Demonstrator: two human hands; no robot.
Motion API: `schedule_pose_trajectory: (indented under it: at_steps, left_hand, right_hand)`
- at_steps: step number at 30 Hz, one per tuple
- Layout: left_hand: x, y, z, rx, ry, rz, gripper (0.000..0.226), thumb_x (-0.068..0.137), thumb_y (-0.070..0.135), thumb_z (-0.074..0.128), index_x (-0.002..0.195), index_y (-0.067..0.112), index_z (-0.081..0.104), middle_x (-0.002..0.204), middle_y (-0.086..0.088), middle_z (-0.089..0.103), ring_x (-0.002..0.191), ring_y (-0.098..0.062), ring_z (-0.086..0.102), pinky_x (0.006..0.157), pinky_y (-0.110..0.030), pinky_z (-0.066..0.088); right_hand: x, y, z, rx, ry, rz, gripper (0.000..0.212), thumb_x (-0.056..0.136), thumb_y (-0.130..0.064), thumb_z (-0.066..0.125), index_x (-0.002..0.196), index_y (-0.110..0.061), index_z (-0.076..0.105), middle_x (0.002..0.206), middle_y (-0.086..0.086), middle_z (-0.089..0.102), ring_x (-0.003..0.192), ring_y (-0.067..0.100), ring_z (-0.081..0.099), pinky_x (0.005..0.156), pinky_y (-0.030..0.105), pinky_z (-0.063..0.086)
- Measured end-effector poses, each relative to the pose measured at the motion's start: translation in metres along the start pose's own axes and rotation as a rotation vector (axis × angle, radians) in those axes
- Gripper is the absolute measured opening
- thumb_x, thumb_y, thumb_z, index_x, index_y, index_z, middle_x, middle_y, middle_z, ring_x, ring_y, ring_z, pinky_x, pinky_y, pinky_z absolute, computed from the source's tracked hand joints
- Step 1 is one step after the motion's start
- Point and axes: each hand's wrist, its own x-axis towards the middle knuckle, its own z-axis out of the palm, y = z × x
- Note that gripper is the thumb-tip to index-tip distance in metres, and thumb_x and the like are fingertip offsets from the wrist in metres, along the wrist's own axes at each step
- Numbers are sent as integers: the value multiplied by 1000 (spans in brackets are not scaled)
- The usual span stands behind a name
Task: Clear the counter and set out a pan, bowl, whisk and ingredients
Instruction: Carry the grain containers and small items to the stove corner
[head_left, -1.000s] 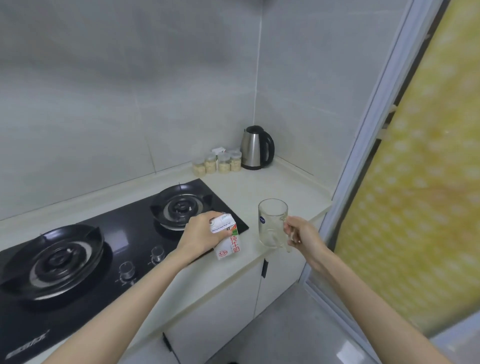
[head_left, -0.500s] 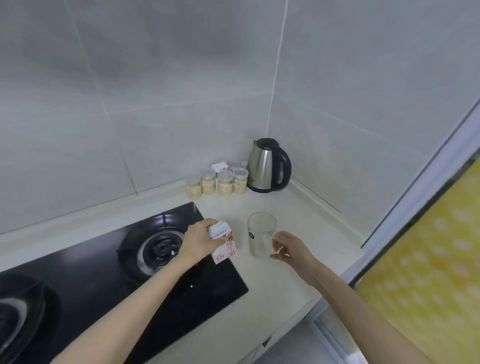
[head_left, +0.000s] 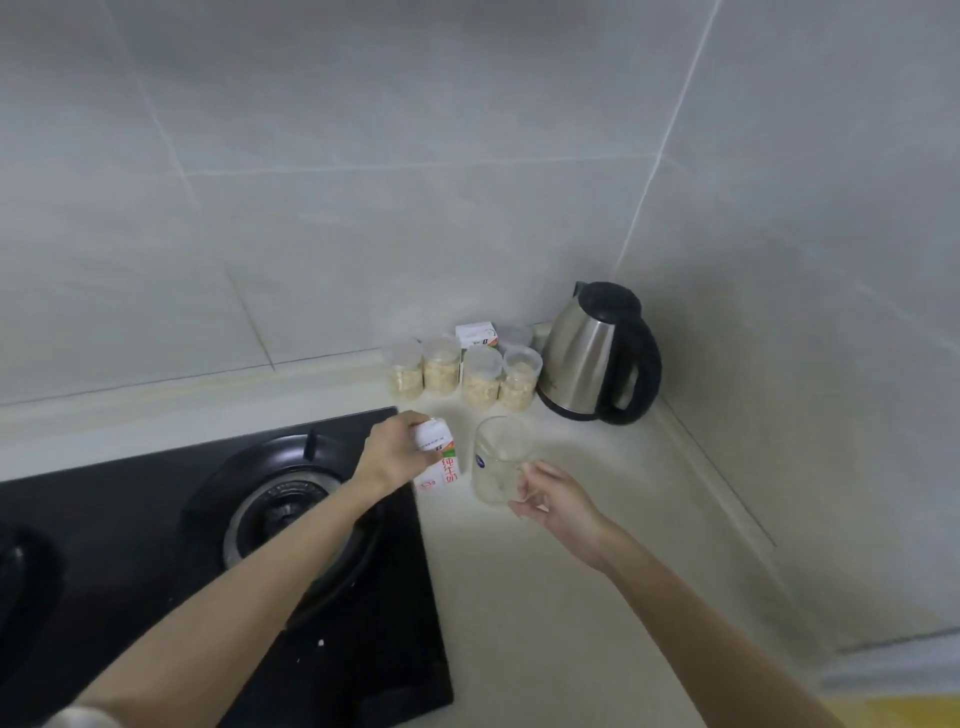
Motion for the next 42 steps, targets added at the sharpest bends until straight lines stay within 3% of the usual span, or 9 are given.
schedule_pose_trajectory:
  at_steps: [6, 13, 18, 22, 25, 31, 38, 42]
  left_hand:
    - [45, 11, 14, 30, 52, -64, 50, 79, 24, 73, 126, 16, 57, 123, -2, 62, 116, -20, 54, 91, -24, 39]
    - [87, 7, 16, 49, 88, -75, 51, 79, 23, 75, 125, 13, 58, 124, -5, 62, 115, -22, 55, 92, -24, 40]
    - [111, 2, 13, 102, 117, -32, 38, 76, 22, 75, 112, 14, 66, 107, -7, 66, 99, -26, 60, 83, -31, 47]
    - [119, -3, 7, 75, 179, 16, 41, 74, 16, 79, 113, 13, 67, 104, -3, 52, 89, -19, 54, 80, -24, 43]
    - [121, -9, 4, 65, 238, 59, 44, 71, 15, 81, 114, 14, 67, 103, 2, 43, 86, -14, 50, 80, -20, 42]
    - [116, -13, 3, 79, 279, 109, 46, 75, 12, 77, 119, 14, 65, 107, -7, 48, 97, -26, 50, 79, -28, 45]
    - [93, -5, -10, 69, 279, 46, 49, 83, 21, 69, 130, 18, 55, 123, -4, 54, 107, -21, 55, 85, -26, 44]
    - [63, -1, -27, 62, 316, 29, 43, 88, 16, 62, 130, 19, 55, 121, -4, 58, 106, -19, 57, 89, -25, 43]
  right_hand:
    - [54, -8, -18, -1, -97, 53, 28, 102, -17, 41, 76, -10, 49, 73, 3, 47, 58, 11, 46, 98, 37, 50]
    - [105, -14, -21, -13, -242, 67, 26, 102, -15, 40, 79, -8, 48, 77, 5, 47, 68, 12, 48, 97, 36, 50]
    - [130, -20, -11, -36, -324, 61, 27, 102, -13, 39, 76, -9, 47, 77, 5, 47, 68, 11, 47, 98, 38, 48]
    - [143, -20, -2, -39, -338, 65, 28, 102, -14, 40, 75, -10, 48, 75, 3, 48, 63, 7, 50, 99, 40, 48]
    - [149, -20, 6, -26, -297, 63, 29, 102, -13, 40, 74, -10, 48, 74, 2, 48, 61, 6, 50, 99, 39, 48]
    - [148, -19, 18, -7, -191, 52, 28, 102, -18, 42, 76, -12, 52, 80, -2, 52, 69, 11, 48, 96, 33, 48]
    - [141, -22, 23, 40, 20, 62, 9, 94, -19, 58, 99, -11, 58, 102, 6, 61, 79, 17, 58, 87, 29, 53]
    - [130, -25, 22, -143, 168, -100, 7, 90, -20, 62, 94, -20, 57, 113, 6, 60, 95, 21, 59, 78, 30, 54]
